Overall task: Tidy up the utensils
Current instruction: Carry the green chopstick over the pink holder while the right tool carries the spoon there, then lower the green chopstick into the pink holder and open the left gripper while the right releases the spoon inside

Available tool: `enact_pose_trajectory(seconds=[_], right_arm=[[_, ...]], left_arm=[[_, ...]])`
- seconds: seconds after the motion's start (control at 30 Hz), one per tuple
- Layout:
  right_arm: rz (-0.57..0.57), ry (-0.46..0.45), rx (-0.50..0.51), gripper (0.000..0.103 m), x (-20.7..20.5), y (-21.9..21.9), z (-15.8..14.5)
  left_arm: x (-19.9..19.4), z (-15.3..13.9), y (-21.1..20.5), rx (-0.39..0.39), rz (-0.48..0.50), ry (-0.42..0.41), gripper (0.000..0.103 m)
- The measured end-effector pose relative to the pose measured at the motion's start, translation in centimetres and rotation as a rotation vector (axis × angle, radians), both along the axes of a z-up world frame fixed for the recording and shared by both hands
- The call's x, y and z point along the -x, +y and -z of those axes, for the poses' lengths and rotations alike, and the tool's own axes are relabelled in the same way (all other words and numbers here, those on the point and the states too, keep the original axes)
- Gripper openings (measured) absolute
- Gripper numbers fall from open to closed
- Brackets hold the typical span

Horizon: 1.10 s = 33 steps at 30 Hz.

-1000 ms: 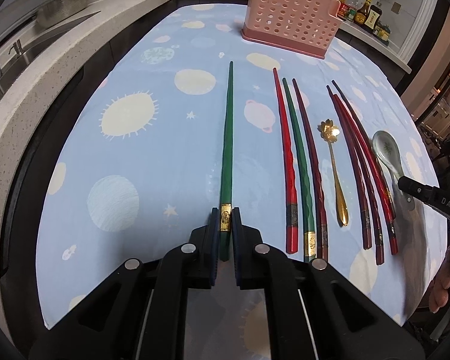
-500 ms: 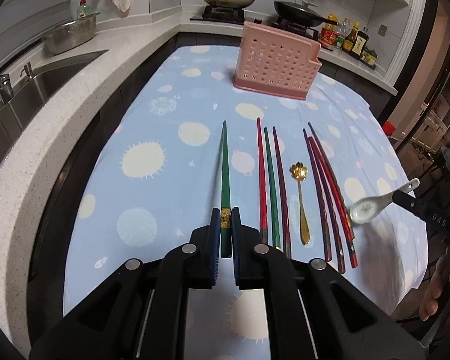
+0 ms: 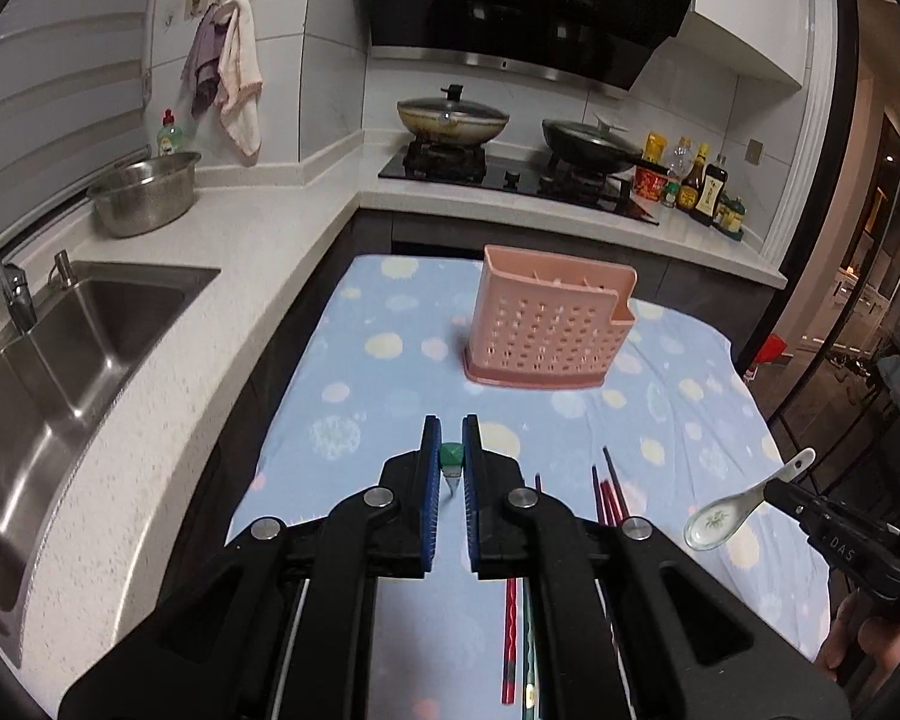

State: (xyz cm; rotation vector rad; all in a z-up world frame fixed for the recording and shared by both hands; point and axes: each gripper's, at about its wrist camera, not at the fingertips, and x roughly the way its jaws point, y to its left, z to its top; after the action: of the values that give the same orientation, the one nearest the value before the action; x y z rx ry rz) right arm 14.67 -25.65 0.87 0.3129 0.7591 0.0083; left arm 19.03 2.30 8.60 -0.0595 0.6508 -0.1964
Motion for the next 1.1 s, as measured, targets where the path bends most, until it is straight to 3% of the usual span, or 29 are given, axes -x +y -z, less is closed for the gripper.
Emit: enact_pose_trajectory(seconds=[0.3,0.5,0.7,0.87,1.1], right_arm=[[-0.008,-0.074,-0.005,0.006,-6.8,-0.9,-3.8],[-0.002,-0.119,0.039,0.006,-12.3,-1.3,-6.3],[0.016,-0.119,0.035,0.006,-17.9,-2.2,-6.7],[0.038,-0.086,0.022,0.006,-21.7,-3.0,-5.3],[0.036,-0.017,0.01,0.006,-24.5,-3.2,-1.9]], left_arm=[[-5.3,-6.6,-1.6,-0.015,0.026,-0.145,0.007],[-9.2,-11.4,-2.7,0.039,0.035,-0.244,0.007],[-13.6,-15.4,-4.3,0.08,0.035,-0.331,0.007],[-17.5,-15.8,-5.7,0.09,0.032,-0.338,0.007],[-21.3,-12.3,-6.8,0.081,0.024,-0.256,0.007]])
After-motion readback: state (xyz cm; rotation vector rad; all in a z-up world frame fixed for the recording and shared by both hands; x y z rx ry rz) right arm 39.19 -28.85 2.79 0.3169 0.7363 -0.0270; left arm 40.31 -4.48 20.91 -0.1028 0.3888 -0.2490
